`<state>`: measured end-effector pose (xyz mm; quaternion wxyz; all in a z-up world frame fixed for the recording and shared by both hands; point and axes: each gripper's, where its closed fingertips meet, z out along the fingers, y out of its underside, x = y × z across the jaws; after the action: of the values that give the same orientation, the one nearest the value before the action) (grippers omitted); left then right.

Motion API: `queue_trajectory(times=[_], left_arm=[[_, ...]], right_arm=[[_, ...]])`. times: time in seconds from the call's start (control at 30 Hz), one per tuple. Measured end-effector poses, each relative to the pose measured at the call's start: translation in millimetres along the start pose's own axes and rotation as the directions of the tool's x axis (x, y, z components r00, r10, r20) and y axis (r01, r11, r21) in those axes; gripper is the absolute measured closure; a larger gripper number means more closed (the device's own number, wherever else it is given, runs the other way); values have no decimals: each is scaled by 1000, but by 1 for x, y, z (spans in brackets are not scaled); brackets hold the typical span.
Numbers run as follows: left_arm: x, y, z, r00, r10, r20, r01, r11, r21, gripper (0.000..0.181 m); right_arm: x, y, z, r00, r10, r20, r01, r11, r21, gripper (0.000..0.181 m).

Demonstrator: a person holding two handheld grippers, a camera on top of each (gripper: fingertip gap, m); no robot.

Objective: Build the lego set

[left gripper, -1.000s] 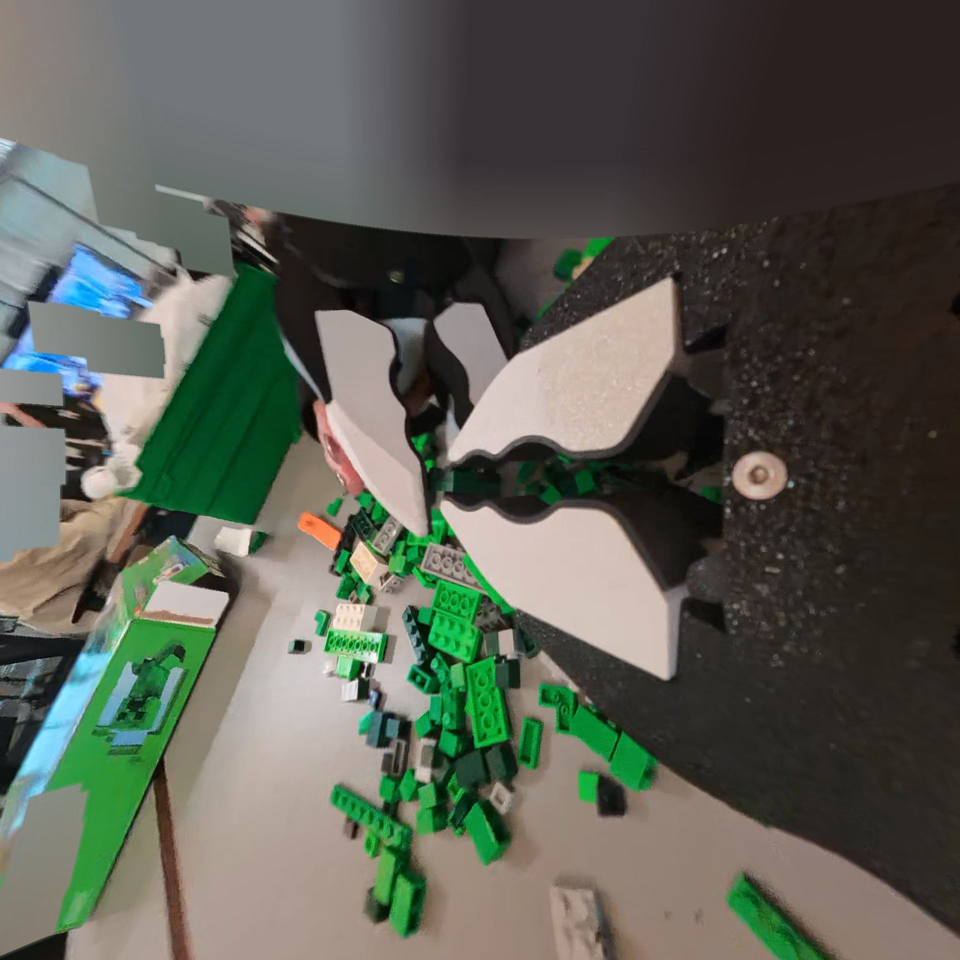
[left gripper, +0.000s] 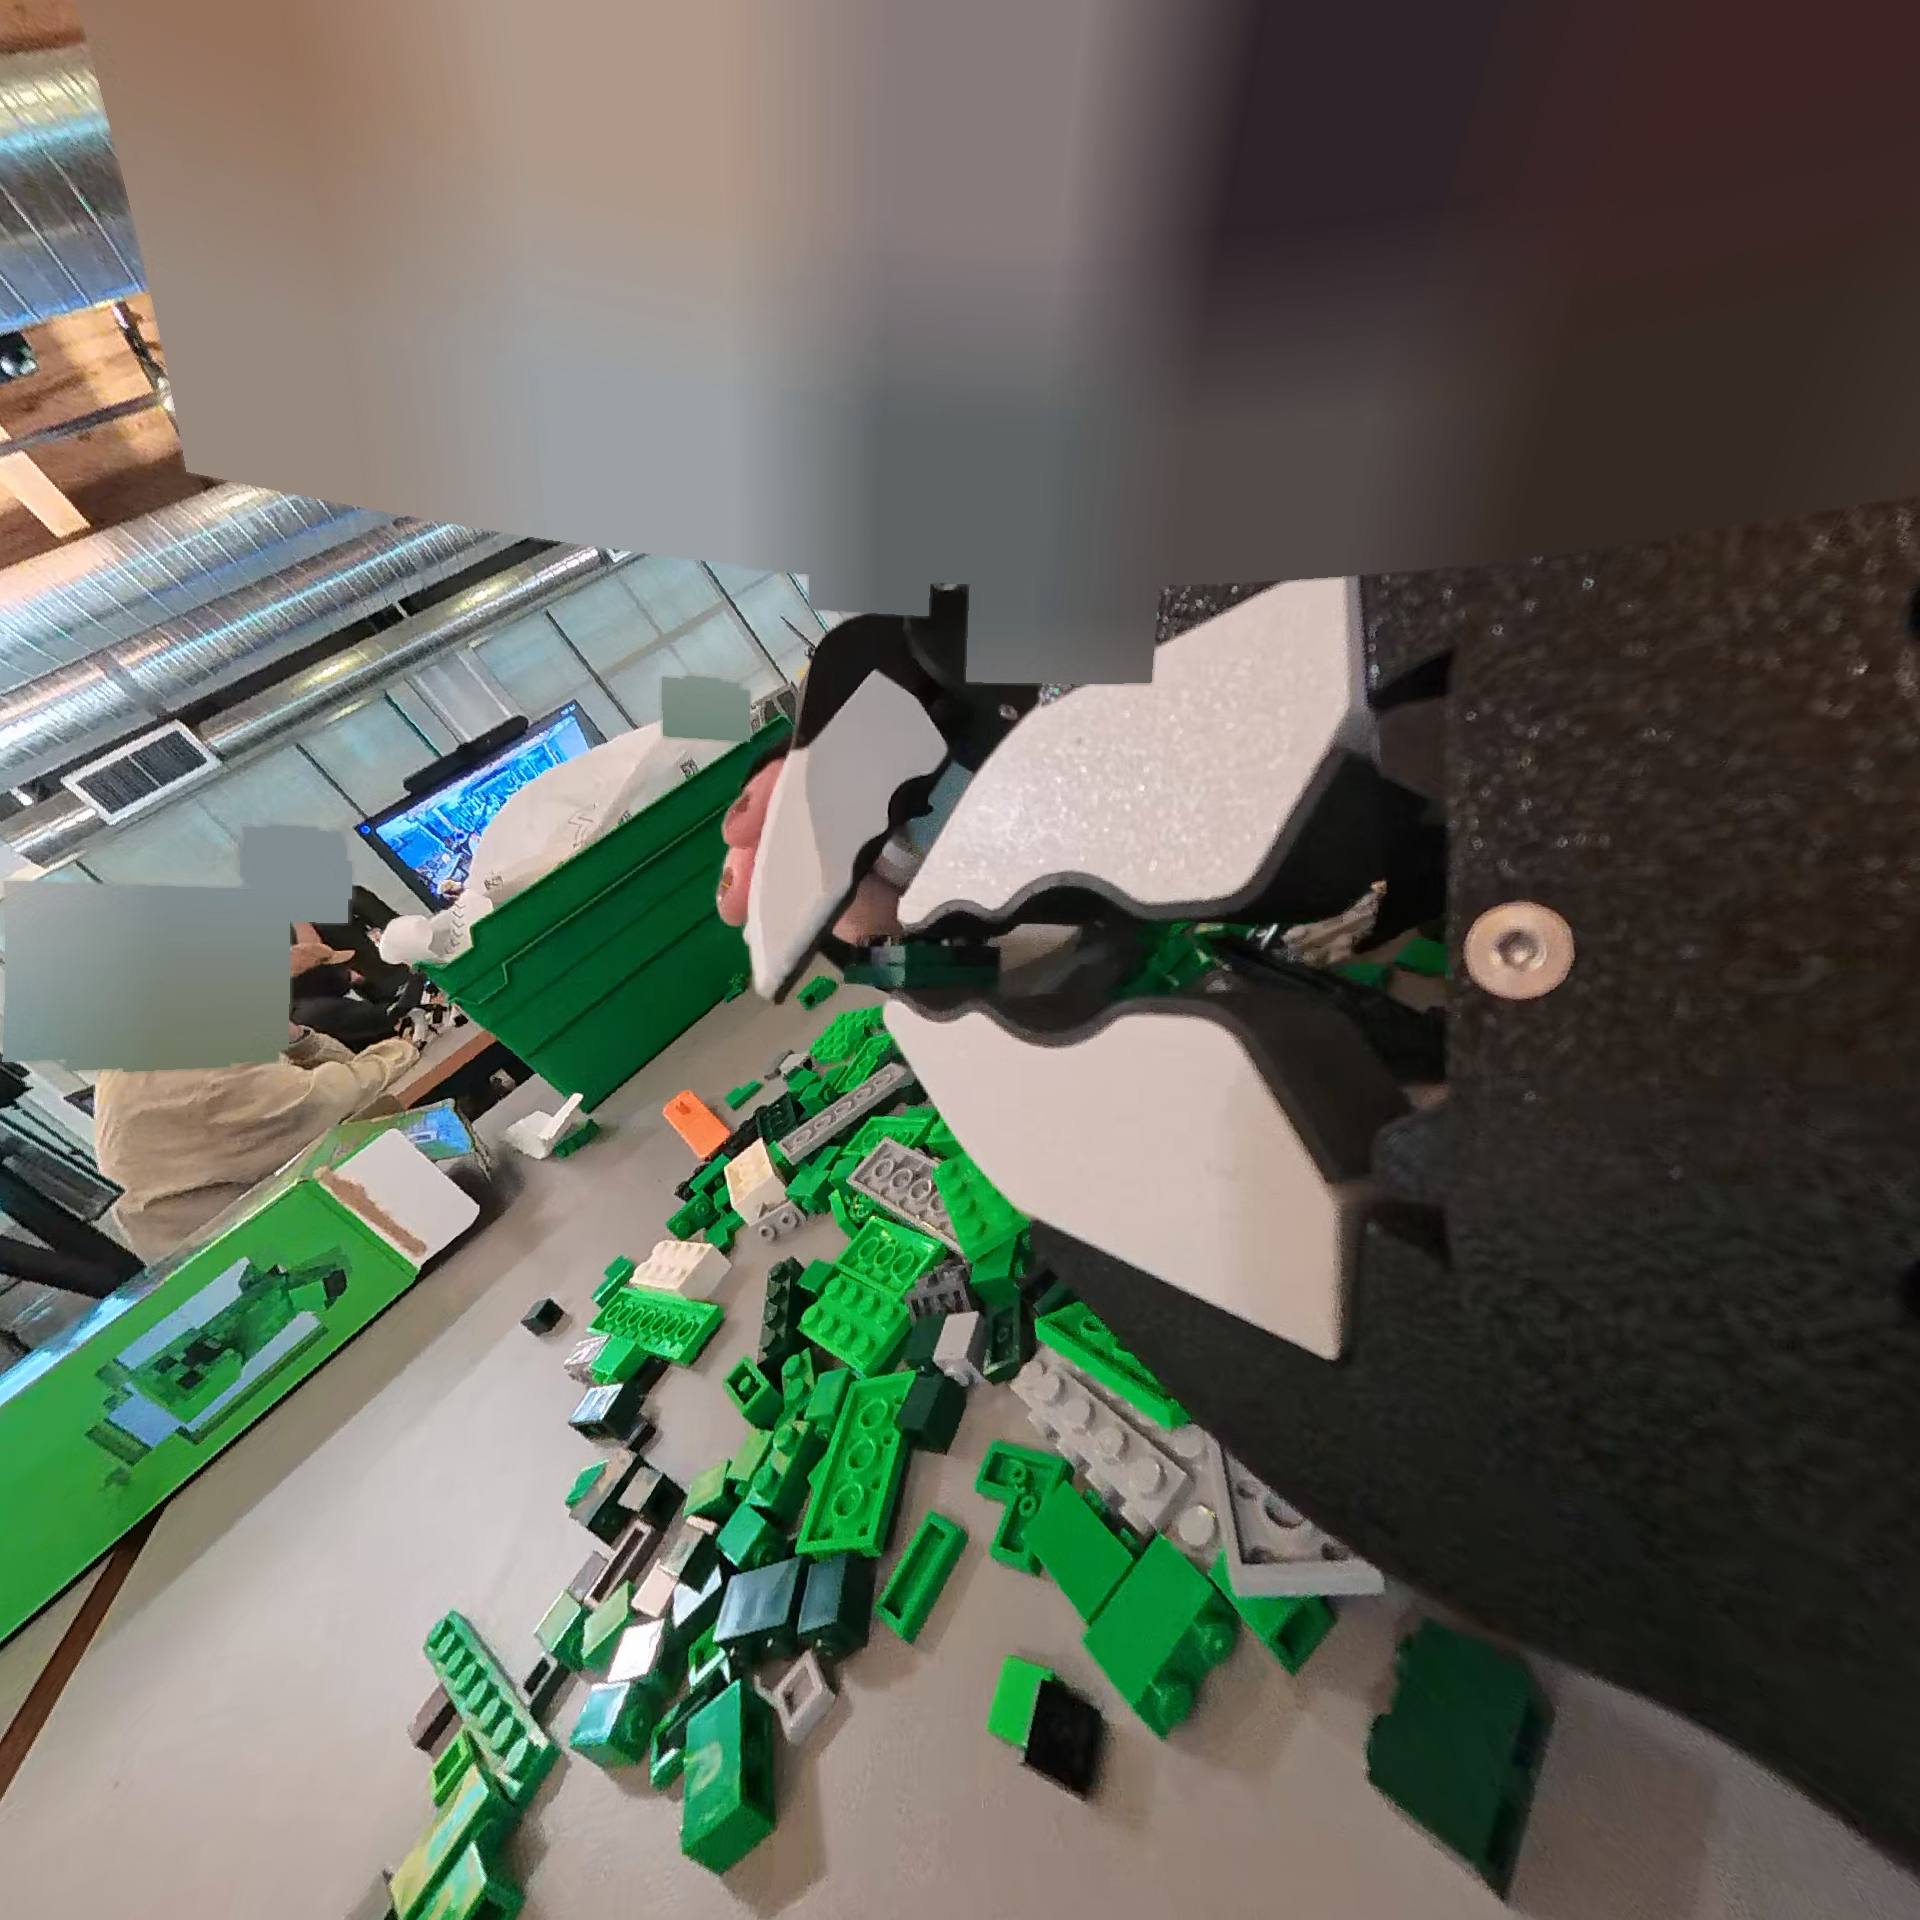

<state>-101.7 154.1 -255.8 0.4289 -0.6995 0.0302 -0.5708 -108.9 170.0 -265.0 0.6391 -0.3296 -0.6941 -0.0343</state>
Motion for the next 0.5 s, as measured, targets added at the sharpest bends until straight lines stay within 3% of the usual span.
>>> queue_trajectory(times=[0.03,0.17,0.3,0.5], left_arm=[[-1,1,1,1000,4,7,-4,1000,-9,173],[-2,11,6,996,71,48,-67,995,-73,173],[-3,14,5,977,189,94,-178,977,-114,173],[-1,15,6,962,255,96,-241,962,-131,173]], right_arm=[[-3,-2,0,1000,2,18,-2,1000,13,153],[-11,-6,0,997,21,73,-22,1000,5,154],[-13,-5,-1,972,179,152,-179,984,-14,163],[-13,-6,-2,952,241,187,-242,970,-17,163]])
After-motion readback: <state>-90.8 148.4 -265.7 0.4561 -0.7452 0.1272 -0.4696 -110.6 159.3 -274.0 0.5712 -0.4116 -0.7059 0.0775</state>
